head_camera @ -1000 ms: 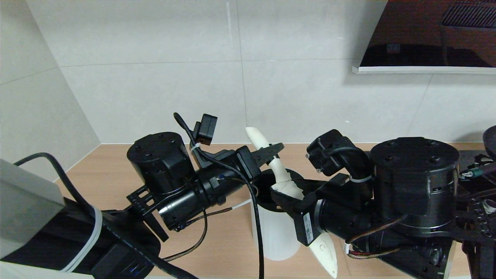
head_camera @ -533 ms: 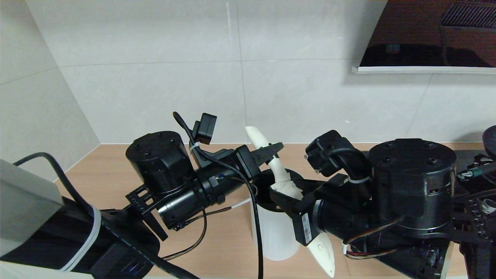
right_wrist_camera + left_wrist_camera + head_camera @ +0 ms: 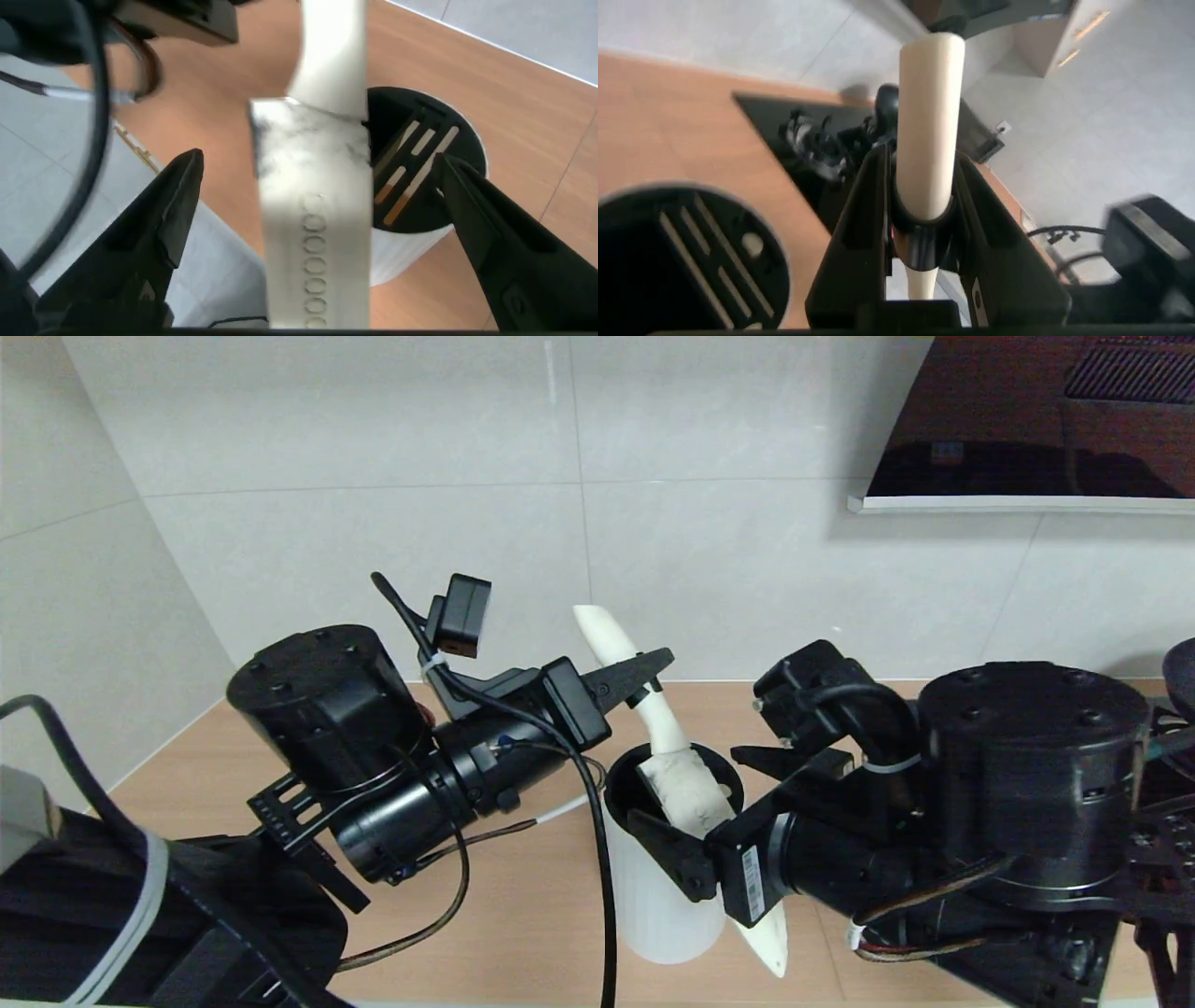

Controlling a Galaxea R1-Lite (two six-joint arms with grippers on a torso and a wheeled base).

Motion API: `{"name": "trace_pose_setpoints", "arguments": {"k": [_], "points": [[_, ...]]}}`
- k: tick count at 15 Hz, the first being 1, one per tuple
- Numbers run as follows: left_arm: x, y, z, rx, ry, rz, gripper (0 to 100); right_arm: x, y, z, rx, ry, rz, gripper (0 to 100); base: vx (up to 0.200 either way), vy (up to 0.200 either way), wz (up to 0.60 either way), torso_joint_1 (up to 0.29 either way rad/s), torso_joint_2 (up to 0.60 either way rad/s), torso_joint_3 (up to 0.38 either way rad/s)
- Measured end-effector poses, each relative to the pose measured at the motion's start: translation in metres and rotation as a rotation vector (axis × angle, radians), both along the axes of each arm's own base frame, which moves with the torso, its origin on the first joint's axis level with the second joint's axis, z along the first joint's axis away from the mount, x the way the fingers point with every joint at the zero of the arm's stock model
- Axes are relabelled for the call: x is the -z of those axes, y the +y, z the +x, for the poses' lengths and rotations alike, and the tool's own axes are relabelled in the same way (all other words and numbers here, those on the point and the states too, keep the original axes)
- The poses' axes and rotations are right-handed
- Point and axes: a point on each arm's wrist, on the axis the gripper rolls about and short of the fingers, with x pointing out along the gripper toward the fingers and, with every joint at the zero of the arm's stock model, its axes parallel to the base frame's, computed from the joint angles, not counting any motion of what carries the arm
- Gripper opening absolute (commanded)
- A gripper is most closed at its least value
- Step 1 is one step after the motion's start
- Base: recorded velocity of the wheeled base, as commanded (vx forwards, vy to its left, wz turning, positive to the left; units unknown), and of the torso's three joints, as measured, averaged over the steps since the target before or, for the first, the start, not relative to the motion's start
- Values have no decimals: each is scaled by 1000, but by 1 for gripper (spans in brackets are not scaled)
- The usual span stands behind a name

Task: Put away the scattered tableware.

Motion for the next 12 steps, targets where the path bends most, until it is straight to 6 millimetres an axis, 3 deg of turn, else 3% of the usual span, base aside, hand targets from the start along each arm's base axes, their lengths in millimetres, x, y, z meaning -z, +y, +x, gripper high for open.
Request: {"name": "trace_pose_setpoints", "arguments": {"k": [6,12], "points": [[-24,16,-5,-89,-289,77,0,-32,-32,-8,40,-75,86,100,0,0,0,0,0,0],[-46,38,-6,-137,-510,65,0,-38,-41,-7,62,-91,101,100,0,0,0,0,0,0]]}}
